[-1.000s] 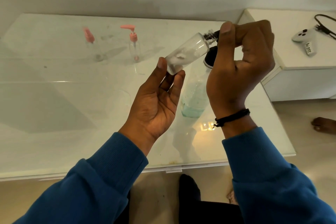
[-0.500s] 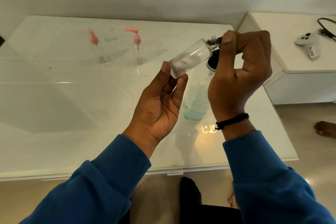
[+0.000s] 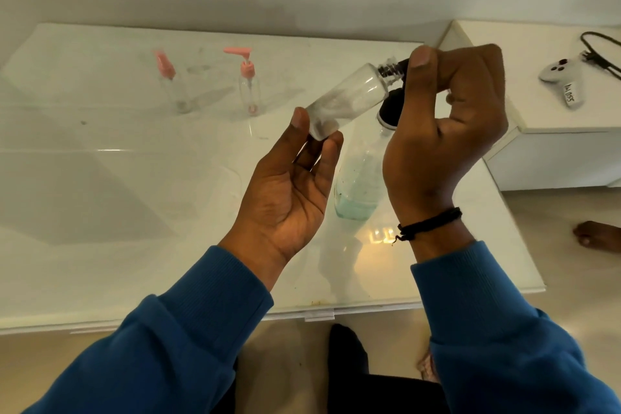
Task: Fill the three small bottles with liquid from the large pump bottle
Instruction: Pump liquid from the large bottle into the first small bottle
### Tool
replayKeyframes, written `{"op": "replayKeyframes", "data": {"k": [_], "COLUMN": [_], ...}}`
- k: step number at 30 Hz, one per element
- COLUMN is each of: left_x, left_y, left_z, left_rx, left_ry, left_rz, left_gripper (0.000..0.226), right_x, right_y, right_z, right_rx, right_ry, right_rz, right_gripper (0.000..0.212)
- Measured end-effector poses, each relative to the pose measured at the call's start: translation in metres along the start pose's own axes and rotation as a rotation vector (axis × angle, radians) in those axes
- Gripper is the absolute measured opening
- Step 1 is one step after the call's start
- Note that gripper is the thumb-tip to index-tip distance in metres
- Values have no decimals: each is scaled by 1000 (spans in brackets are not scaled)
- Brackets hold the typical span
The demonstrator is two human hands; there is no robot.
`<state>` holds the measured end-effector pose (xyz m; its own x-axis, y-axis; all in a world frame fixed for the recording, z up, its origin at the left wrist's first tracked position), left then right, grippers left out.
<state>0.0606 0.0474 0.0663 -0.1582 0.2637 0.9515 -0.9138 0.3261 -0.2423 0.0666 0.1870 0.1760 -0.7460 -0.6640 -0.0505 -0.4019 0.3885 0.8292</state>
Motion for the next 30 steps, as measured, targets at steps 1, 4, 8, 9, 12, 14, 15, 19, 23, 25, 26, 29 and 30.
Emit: {"op": "replayKeyframes", "data": {"k": [1,4,8,9,12,14,15,19,23,25,26,29,30], "left_x": [0,-3,-1,-1,-3,-5,-5,-2,-5,-6,-5,-2,-1], "left_y": [0,0,0,0,-1,0,0,2,3,3,3,3,3], "left_z": [0,0,0,0,-1,0,1,-1,2,2,1,1,0], "left_rx": [2,6,-4,-6,-6,-2,2,-11,1,-9,-10,-5,-7], "left_ry": [-1,10,10,7,-6,-7,-9,-3,-2,-12,-14,3,3], "left_rz": [1,6,-5,-6,-3,3,6,-6,-16,-24,-28,-24,-20], "left_gripper": [51,54,52,51,55,62,64,57,60,62,62,59,57], "right_x": [0,0,0,0,0,0,0,-1,0,1,1,0,0], "right_y": [-2,-7,0,1,-6,-7,-7,0,-7,-5,-2,4,3], "right_z": [1,5,0,-1,-1,1,1,0,0,0,0,0,-1], "right_rx": [7,22,-10,-13,-9,-6,-6,-13,-3,6,4,-2,-2], "right_ry": [6,23,-3,-11,-1,6,5,-40,-30,-29,-30,-43,-40], "right_rz": [-1,-4,2,6,12,8,0,4,4,-1,-4,-1,1], "right_gripper": [29,28,29,29,27,27,28,29,27,27,27,29,29]}}
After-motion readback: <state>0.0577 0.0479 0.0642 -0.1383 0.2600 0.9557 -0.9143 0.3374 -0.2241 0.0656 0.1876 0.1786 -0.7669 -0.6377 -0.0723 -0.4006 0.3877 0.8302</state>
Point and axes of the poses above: each hand's wrist, its own y-axis towards the middle knuckle, its own x-axis out of the palm, z = x × y, the point moved 8 cm from there along y, towards the middle knuckle, and after that the axes turned 3 degrees about -z, right-handed, at the moved point
